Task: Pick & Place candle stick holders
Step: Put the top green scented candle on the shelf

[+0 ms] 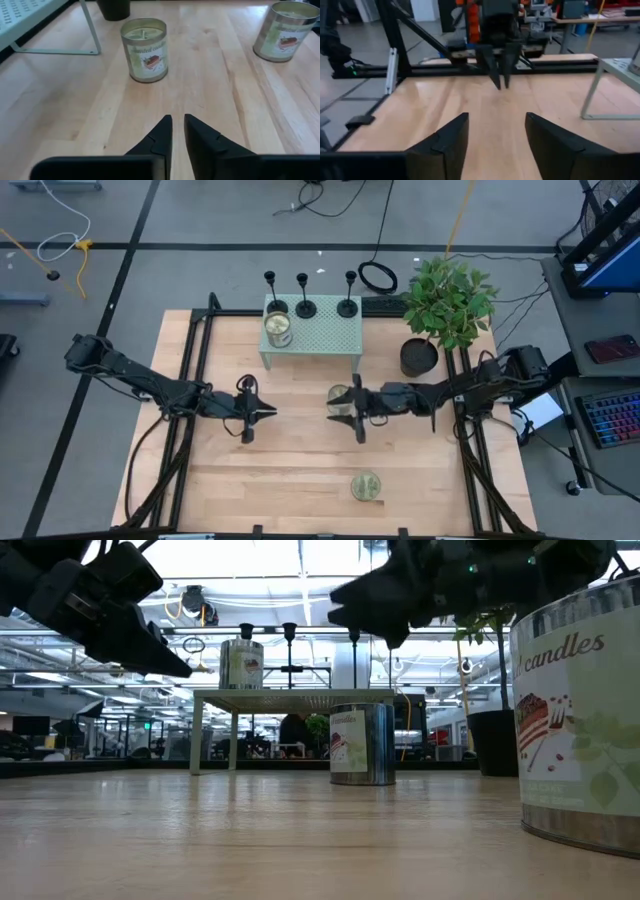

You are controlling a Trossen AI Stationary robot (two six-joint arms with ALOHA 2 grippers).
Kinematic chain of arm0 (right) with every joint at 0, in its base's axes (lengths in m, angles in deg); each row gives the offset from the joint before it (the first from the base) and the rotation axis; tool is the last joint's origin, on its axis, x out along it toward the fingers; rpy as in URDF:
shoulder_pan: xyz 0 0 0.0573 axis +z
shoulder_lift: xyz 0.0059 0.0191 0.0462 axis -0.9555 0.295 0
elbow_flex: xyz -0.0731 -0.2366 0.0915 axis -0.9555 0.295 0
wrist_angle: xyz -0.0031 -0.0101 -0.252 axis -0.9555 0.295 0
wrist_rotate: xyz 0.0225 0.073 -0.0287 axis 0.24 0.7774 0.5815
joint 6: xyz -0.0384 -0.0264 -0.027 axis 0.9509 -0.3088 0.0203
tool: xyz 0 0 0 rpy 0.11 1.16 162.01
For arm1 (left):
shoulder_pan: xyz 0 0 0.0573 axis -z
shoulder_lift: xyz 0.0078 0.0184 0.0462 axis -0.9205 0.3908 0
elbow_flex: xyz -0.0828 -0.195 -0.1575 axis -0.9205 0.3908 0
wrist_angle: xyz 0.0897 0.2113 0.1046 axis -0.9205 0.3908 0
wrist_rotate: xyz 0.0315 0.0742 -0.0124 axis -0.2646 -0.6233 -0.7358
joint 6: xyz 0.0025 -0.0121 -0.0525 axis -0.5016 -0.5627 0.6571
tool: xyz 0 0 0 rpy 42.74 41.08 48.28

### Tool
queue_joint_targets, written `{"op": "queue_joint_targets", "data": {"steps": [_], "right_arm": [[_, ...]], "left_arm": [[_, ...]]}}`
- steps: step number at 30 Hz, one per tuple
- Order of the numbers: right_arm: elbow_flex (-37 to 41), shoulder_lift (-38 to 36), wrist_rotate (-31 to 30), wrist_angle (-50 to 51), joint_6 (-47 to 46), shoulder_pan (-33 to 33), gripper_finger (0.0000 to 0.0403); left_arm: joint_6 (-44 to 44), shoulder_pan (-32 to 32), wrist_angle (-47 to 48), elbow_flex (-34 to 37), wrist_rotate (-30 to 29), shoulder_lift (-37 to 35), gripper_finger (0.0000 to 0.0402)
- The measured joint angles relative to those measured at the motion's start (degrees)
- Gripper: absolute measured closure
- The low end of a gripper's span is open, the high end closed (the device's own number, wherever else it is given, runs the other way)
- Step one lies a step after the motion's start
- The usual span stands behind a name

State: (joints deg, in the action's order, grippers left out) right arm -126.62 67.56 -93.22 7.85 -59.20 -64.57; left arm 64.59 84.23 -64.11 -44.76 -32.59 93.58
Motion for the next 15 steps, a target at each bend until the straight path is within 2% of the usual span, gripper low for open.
{"op": "queue_joint_targets", "data": {"steps": [4,6,10,15], "right_arm": [[0.0,0.0,-0.5,0.0,-3.2,1.2,0.0184],[0.0,0.0,-3.4,3.0,-3.9,2.0,0.0176],[0.0,0.0,-11.4,10.7,-3.6,3.0,0.0173],[0.0,0.0,-11.8,17.6,-6.2,2.4,0.0182]], "left_arm": [[0.3,0.0,0.0,0.0,-0.4,0.0,0.0336],[0.3,0.0,0.0,0.0,-0.6,0.0,0.0335],[0.2,0.0,0.0,0.0,-1.0,0.0,0.0335],[-0.1,0.0,0.0,0.0,-1.0,0.0,0.0334]]}}
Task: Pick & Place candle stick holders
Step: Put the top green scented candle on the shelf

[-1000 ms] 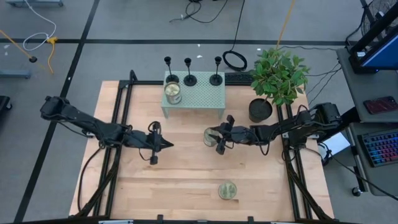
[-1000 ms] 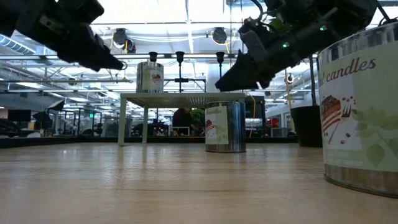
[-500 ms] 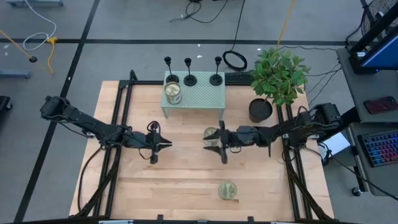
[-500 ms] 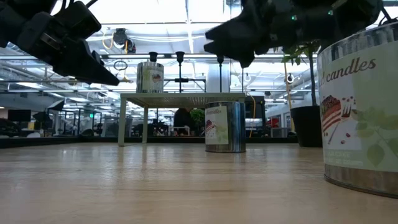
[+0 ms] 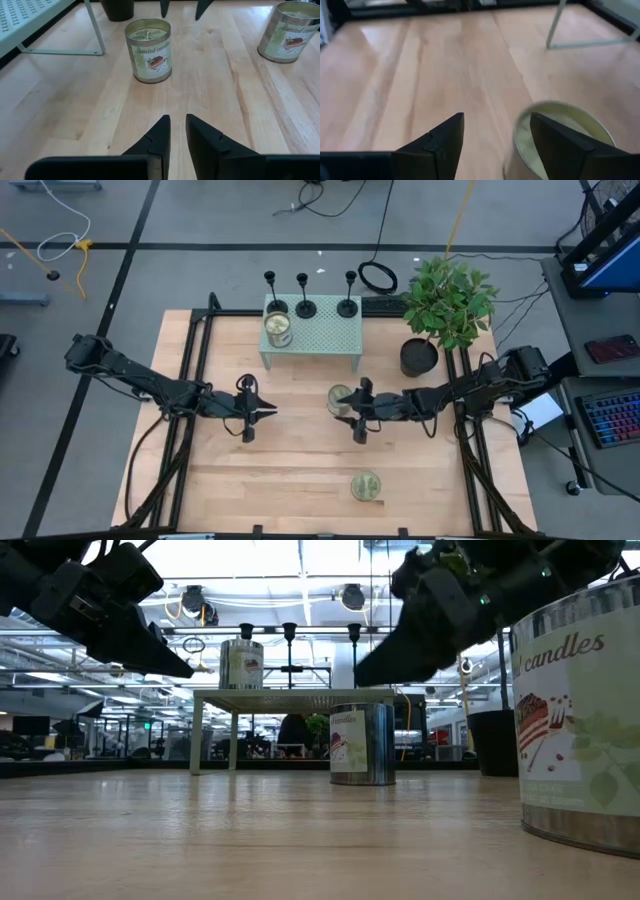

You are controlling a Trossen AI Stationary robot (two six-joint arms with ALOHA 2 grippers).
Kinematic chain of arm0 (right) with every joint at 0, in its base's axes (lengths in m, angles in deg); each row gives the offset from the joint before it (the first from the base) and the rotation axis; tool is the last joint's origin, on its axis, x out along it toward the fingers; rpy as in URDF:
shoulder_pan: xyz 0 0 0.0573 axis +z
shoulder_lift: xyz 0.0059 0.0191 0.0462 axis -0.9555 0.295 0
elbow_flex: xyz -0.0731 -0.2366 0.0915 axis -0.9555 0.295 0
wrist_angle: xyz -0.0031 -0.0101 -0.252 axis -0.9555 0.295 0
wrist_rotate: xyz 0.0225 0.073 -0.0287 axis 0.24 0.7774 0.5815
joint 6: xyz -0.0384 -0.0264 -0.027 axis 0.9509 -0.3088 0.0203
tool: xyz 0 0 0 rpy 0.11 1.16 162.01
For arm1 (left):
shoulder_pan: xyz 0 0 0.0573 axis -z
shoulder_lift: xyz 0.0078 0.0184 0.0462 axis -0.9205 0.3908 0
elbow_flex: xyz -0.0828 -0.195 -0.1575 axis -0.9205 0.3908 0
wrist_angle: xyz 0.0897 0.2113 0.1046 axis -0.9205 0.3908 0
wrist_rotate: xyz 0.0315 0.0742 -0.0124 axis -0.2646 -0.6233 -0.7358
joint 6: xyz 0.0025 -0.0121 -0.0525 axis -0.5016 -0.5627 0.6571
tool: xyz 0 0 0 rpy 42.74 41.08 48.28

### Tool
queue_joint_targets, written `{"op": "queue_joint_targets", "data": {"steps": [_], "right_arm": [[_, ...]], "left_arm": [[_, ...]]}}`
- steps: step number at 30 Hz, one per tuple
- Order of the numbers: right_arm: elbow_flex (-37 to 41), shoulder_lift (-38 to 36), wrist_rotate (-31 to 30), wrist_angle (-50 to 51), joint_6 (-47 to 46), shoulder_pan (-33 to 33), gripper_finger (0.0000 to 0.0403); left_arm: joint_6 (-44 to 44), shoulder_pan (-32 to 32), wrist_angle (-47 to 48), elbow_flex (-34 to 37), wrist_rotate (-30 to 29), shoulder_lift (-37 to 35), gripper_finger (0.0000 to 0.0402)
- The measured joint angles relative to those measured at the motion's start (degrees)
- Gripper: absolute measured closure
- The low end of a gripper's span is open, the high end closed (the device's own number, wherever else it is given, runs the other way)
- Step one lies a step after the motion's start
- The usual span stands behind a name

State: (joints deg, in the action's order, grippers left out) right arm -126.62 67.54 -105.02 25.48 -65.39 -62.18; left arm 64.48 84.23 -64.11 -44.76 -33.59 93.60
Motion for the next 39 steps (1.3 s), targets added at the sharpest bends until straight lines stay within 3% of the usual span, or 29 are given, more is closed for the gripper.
{"op": "queue_joint_targets", "data": {"steps": [12,26,39], "right_arm": [[0.0,1.3,-0.1,4.0,-0.5,-1.6,0.0198],[-0.1,5.3,3.2,-0.9,0.5,-3.7,0.0199],[-0.1,3.1,4.6,5.7,4.5,-2.7,0.0270]], "left_arm": [[-0.5,0.0,-0.1,0.0,0.0,0.0,0.0334],[-1.5,0.0,-0.3,0.0,0.0,0.0,0.0334],[-1.5,0.0,-0.3,0.0,0.0,0.0,0.0334]]}}
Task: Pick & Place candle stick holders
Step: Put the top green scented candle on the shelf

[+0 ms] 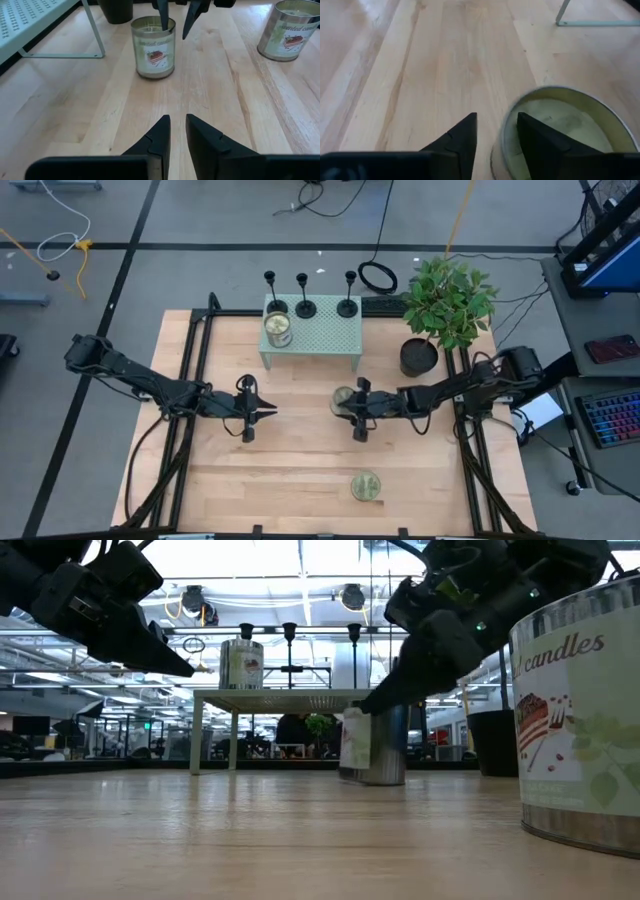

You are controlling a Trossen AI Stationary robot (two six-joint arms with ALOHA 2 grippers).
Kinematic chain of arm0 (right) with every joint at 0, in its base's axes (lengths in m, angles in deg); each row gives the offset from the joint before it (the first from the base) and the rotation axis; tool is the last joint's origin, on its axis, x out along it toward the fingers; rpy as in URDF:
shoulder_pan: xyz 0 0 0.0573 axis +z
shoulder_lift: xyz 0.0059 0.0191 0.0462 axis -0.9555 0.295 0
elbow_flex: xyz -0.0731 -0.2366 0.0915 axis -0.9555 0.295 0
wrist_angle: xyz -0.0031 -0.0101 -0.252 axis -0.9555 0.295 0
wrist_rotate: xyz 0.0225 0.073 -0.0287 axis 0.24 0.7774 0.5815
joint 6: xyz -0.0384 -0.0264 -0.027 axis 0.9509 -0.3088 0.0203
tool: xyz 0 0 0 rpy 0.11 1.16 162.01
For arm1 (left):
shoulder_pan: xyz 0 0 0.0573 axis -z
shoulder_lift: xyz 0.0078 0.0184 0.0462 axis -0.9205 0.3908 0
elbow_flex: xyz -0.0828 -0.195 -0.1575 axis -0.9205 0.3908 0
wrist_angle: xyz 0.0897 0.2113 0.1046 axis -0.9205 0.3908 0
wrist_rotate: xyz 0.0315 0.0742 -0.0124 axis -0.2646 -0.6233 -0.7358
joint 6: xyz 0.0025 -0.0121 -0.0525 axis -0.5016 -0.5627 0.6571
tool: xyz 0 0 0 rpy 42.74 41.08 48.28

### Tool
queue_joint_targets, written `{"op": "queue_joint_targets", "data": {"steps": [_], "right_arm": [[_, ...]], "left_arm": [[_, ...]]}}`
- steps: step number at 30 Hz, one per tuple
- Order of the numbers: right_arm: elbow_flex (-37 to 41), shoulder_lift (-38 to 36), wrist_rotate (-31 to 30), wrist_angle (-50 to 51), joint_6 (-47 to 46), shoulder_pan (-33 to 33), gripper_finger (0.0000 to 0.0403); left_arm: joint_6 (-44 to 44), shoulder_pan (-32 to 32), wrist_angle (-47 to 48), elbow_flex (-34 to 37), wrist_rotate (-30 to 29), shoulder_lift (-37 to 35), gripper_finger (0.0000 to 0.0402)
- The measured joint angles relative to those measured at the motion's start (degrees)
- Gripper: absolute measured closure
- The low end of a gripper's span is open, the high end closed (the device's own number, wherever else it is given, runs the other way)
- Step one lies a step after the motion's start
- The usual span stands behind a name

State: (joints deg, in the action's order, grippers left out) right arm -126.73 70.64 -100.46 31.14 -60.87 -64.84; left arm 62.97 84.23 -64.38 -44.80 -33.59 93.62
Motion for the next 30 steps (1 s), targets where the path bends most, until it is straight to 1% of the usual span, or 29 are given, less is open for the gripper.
{"op": "queue_joint_targets", "data": {"steps": [6,10,13,17,21,23,27,29,30], "right_arm": [[0.1,-4.1,0.3,7.7,0.0,-0.4,0.0296],[0.0,-4.5,-0.1,12.4,-1.6,-0.8,0.0323],[-0.1,-4.6,-0.1,13.3,-1.7,-0.8,0.0351],[0.1,-5.5,0.3,12.7,-0.4,-0.8,0.0390],[0.5,-6.9,0.6,9.1,-0.5,-0.9,0.0388],[0.5,-7.9,0.7,4.2,-0.3,-1.0,0.0389],[-2.3,-9.9,2.1,-5.3,1.4,-0.9,0.0399],[-5.6,-9.8,3.3,-4.9,3.9,-0.8,0.0399],[-7.5,-9.6,3.3,-2.8,5.4,-0.8,0.0400]], "left_arm": [[-0.2,0.0,0.0,0.0,0.0,0.0,0.0334],[-1.4,0.0,-0.6,0.0,0.0,0.0,0.0334],[-1.6,0.0,-1.3,0.0,0.0,0.0,0.0334],[-2.7,0.0,-1.9,0.0,0.0,0.0,0.0334],[-3.1,0.0,-2.4,0.0,0.0,0.0,0.0334],[-3.2,0.0,-2.6,0.0,0.0,0.0,0.0334],[-4.7,0.0,-2.6,0.0,0.0,0.0,0.0334],[-5.0,0.0,-2.8,0.0,0.0,0.0,0.0334],[-5.0,0.0,-2.8,0.0,0.0,0.0,0.0334]]}}
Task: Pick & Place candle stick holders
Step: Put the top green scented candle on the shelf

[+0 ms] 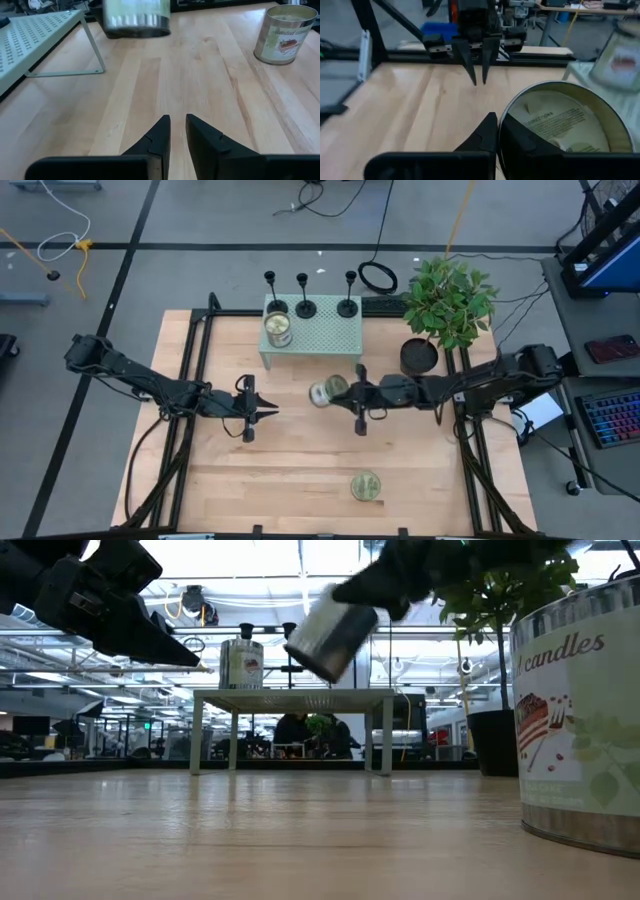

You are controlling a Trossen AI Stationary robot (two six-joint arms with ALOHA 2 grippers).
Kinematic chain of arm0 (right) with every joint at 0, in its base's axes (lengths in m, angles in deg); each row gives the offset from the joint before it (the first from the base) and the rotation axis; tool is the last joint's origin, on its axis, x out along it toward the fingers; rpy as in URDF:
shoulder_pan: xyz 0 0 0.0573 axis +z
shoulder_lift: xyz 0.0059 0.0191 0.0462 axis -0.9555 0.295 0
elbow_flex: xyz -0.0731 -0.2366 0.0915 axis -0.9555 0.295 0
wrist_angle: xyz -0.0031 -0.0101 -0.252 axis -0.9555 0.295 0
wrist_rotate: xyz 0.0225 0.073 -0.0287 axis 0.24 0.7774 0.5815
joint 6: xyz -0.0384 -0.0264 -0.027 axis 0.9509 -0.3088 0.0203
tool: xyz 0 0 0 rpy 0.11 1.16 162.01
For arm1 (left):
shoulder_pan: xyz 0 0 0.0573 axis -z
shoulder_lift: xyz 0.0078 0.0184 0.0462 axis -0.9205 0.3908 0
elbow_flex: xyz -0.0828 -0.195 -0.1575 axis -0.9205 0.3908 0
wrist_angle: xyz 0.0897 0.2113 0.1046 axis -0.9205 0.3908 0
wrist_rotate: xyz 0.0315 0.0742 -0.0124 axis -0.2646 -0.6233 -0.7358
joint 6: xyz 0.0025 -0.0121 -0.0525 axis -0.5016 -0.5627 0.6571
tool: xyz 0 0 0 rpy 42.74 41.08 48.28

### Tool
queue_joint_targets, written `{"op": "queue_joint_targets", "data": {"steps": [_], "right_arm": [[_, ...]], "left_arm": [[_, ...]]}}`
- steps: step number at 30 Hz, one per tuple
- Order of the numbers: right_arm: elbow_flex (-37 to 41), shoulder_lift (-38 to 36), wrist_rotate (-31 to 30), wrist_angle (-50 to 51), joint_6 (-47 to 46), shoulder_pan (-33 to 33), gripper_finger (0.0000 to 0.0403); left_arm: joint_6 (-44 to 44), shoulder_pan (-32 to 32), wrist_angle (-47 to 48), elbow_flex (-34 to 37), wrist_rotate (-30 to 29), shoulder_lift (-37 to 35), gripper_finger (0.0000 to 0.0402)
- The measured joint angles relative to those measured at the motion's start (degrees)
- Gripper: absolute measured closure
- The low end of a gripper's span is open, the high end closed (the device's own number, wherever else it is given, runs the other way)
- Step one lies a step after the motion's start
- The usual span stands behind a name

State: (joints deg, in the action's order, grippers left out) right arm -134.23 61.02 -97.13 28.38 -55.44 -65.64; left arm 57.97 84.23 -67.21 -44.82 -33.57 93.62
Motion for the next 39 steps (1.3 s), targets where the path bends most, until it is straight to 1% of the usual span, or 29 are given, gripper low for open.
{"op": "queue_joint_targets", "data": {"steps": [3,5,10,13,15,16,20,23,25,29,31,39], "right_arm": [[-8.1,2.4,-0.4,8.0,4.1,-0.2,0.0401],[-14.4,4.1,-1.0,15.5,5.1,-0.9,0.0401],[-31.9,10.5,-3.0,33.6,7.5,-4.7,0.0402],[-40.0,14.4,-3.4,39.2,8.0,-8.0,0.0402],[-43.3,16.3,-3.4,43.0,7.8,-10.4,0.0402],[-44.7,17.3,-3.4,43.2,7.9,-11.5,0.0402],[-46.5,20.4,-3.4,45.9,7.8,-15.0,0.0402],[-46.5,21.9,-3.1,45.3,7.8,-16.9,0.0402],[-46.5,22.0,-2.6,46.1,7.6,-18.1,0.0402],[-46.5,22.0,2.6,46.3,5.3,-20.4,0.0400],[-46.5,22.0,4.1,46.2,4.9,-21.2,0.0395],[-46.6,22.0,4.2,46.1,4.8,-23.5,0.0385]], "left_arm": [[0.0,0.0,-0.1,0.0,0.0,0.0,0.0334],[0.0,0.0,-0.2,0.0,0.0,0.0,0.0334],[0.0,0.0,-0.4,0.0,0.0,0.0,0.0334],[0.0,0.0,-0.7,0.0,0.0,0.0,0.0334],[0.0,0.0,-0.9,0.0,0.0,0.0,0.0334],[0.0,0.0,-0.9,0.0,0.0,0.0,0.0334],[0.0,0.0,-1.2,0.0,0.1,0.0,0.0334],[0.0,0.0,-1.2,0.0,0.1,0.0,0.0334],[0.1,0.0,-1.2,0.0,0.1,0.0,0.0334],[0.1,0.0,-1.2,0.0,0.1,0.0,0.0334],[0.1,0.0,-1.2,0.0,0.1,0.0,0.0334],[0.9,0.0,-1.2,0.0,0.1,0.0,0.0334]]}}
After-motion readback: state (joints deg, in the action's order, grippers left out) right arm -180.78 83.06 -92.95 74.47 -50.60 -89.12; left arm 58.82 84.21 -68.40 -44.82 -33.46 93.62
